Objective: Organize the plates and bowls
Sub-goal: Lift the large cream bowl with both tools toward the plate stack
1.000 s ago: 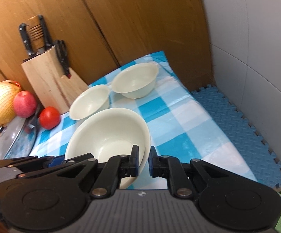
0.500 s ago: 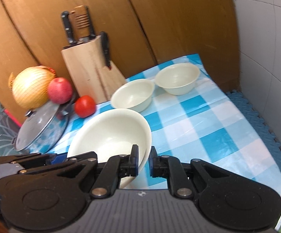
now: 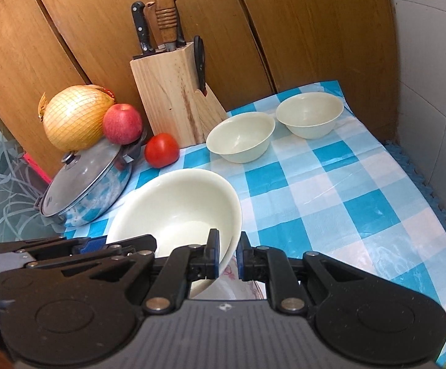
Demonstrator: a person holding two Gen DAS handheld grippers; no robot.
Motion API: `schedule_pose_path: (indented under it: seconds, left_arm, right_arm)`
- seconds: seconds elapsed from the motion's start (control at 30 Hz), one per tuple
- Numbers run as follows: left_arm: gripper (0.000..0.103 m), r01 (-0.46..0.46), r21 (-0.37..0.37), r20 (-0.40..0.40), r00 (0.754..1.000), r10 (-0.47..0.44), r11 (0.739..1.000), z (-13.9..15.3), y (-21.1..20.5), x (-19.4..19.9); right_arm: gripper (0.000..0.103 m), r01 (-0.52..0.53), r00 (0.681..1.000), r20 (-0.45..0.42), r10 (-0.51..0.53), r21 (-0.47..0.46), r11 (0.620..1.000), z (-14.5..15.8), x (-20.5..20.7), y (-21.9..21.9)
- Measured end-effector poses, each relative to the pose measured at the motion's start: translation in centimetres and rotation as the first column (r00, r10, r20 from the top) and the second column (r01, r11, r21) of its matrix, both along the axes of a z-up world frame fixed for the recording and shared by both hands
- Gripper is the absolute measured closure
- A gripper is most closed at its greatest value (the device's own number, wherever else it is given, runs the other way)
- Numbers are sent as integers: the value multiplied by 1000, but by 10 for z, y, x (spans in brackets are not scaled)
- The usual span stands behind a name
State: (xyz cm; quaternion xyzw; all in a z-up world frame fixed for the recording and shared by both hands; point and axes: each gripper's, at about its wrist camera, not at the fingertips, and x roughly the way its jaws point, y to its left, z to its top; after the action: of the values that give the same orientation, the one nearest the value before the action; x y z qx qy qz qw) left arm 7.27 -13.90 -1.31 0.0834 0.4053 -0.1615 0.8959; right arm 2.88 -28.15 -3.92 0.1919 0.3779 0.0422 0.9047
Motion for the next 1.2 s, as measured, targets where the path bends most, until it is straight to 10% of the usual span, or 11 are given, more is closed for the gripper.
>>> schedule_pose_path:
  seconds: [0.4, 1.2]
  left_arm:
    - [71, -64, -48, 21, 998, 65, 997, 12, 18, 29]
    - [73, -177, 0, -118, 977, 176, 984, -50, 68, 94]
  right_arm:
    - [90, 10, 997, 73, -10, -7, 1000, 23, 39, 15]
    - [88, -45, 994, -96, 42, -34, 998, -51, 126, 43]
